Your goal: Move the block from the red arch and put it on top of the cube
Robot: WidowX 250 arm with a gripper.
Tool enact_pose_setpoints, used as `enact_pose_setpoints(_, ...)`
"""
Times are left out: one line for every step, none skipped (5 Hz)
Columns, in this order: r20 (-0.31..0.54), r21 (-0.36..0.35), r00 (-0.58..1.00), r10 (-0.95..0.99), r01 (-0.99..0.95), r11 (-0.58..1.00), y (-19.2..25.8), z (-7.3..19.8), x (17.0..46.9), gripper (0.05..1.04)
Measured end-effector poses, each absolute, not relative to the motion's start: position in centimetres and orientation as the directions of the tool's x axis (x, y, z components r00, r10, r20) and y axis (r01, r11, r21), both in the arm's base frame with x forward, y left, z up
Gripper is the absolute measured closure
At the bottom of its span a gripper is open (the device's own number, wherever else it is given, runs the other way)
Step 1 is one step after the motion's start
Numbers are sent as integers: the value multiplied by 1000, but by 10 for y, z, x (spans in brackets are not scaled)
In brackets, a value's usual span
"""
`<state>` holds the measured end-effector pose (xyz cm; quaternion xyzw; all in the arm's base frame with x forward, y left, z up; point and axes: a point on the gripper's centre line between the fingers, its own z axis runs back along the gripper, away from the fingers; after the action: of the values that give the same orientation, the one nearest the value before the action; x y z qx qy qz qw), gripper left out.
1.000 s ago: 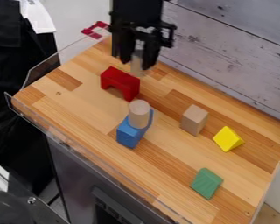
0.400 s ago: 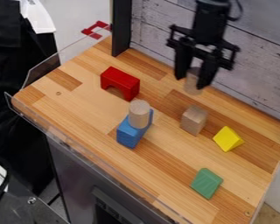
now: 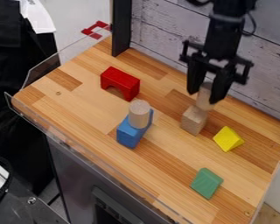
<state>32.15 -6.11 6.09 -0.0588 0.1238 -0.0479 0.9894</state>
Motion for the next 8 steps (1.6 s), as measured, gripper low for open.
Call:
enact_pose_setpoints(-249, -139, 963, -102, 69, 988, -60, 56, 319, 573)
enact_pose_setpoints(-245, -144, 964, -103, 69, 987, -58, 56, 319, 572)
enact_pose_setpoints(-249, -146, 962, -109, 74, 987, -58, 56, 319, 573)
enact_pose_setpoints(-262, -143, 959, -106, 70, 987, -57, 53, 315, 572)
enact_pose_setpoints(-281, -138, 955, -92, 55, 989, -53, 51, 306, 573)
enact_pose_setpoints(-272, -137, 960, -66, 29, 990, -44, 53, 303, 573)
enact_pose_setpoints(-273, -150, 960, -66, 25, 988, -43, 53, 303, 517)
enact_pose_setpoints(-271, -150, 960, -68, 27, 988, -43, 55, 304, 215)
